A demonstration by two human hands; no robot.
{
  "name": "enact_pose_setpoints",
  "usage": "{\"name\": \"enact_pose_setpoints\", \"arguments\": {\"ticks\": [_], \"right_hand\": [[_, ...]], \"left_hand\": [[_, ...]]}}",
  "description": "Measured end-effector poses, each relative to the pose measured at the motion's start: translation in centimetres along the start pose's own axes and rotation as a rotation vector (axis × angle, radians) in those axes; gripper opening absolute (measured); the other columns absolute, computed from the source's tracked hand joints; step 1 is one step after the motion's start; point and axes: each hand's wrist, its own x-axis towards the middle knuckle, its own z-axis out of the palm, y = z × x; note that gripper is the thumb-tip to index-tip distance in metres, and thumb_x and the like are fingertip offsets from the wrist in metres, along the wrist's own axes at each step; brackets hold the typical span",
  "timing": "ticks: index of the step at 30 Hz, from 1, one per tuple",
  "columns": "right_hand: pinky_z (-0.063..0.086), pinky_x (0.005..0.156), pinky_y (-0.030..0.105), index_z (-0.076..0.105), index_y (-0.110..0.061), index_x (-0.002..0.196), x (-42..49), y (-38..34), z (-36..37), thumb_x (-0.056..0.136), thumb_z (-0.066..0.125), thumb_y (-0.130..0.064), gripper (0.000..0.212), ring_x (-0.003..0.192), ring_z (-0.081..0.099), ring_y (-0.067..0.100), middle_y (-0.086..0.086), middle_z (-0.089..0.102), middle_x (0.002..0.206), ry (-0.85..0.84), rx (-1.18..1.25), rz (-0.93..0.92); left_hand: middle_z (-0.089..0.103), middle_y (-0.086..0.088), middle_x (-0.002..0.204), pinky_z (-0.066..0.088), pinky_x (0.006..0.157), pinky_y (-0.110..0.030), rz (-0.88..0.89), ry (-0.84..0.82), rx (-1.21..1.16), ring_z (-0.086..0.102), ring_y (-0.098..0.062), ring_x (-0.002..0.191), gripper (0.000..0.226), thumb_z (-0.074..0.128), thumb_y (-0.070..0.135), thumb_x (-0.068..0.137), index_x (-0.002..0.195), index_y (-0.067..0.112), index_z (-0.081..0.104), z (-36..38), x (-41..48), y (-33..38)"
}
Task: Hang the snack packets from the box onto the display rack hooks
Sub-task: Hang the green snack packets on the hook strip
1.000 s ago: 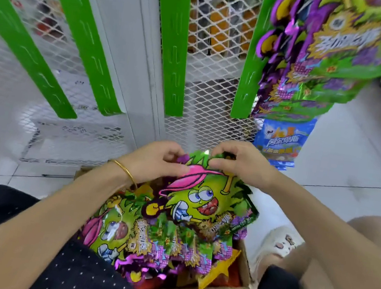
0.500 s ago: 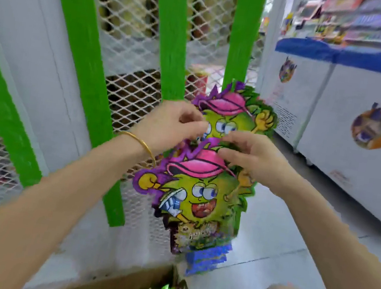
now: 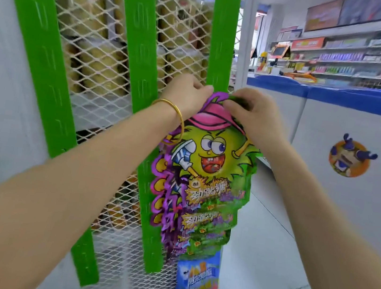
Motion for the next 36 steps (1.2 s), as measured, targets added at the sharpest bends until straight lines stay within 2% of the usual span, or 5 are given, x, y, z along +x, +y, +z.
{"name": "enact_pose_setpoints", "arguments": {"ticks": [10, 19, 22, 30, 36], "right_hand": [[0.041, 0.069, 0.027, 0.065, -0.018, 0.103, 0.7, 0.0, 0.5, 0.09, 0.058, -0.032, 0.02, 0.083, 0.056, 0.015, -0.005, 0.064, 0.091, 0.132, -0.281, -0.052], [0.042, 0.065, 0.028, 0.064, -0.017, 0.101, -0.8, 1.0, 0.8, 0.091, 0.057, -0.031, 0.018, 0.077, 0.054, 0.015, -0.009, 0.058, 0.085, 0.084, -0.312, -0.049], [0.05, 0.071, 0.037, 0.064, -0.016, 0.1, -1.3, 1.3, 0.9, 0.09, 0.058, -0.03, 0.018, 0.08, 0.059, 0.02, -0.004, 0.063, 0.087, 0.013, -0.289, -0.025], [0.049, 0.074, 0.037, 0.063, -0.01, 0.101, -1.4, 0.4, 1.1, 0.09, 0.059, -0.029, 0.023, 0.083, 0.058, 0.023, 0.005, 0.065, 0.091, -0.012, -0.233, 0.036], [0.04, 0.071, 0.026, 0.062, -0.011, 0.105, -1.5, -0.4, 1.0, 0.091, 0.058, -0.028, 0.023, 0.082, 0.052, 0.015, -0.003, 0.057, 0.088, -0.013, -0.22, 0.044]], "left_hand": [[0.054, -0.008, 0.081, 0.035, 0.068, -0.026, -0.099, -0.027, -0.091, 0.048, -0.02, 0.075, 0.021, 0.049, 0.027, 0.094, 0.093, 0.009, 0.061, 0.3, 1.2, 0.7], [0.033, 0.0, 0.054, 0.029, 0.052, -0.028, -0.066, -0.005, -0.063, 0.031, -0.015, 0.049, 0.028, 0.045, 0.026, 0.097, 0.076, 0.01, 0.054, 0.5, 0.4, 0.4], [0.052, -0.004, 0.066, 0.046, 0.071, -0.032, -0.052, -0.008, -0.081, 0.045, -0.018, 0.061, 0.023, 0.048, 0.023, 0.095, 0.085, 0.007, 0.06, 0.8, 0.0, -0.3], [0.058, -0.005, 0.111, 0.039, 0.084, -0.019, 0.047, 0.002, -0.02, 0.051, -0.011, 0.096, 0.035, 0.052, 0.006, 0.09, 0.125, 0.006, 0.051, 1.0, -2.3, -1.3], [0.058, -0.004, 0.11, 0.044, 0.094, -0.028, 0.088, 0.032, 0.006, 0.055, -0.018, 0.104, 0.036, 0.051, 0.001, 0.088, 0.124, 0.007, 0.052, 1.0, -3.5, -2.1]]}}
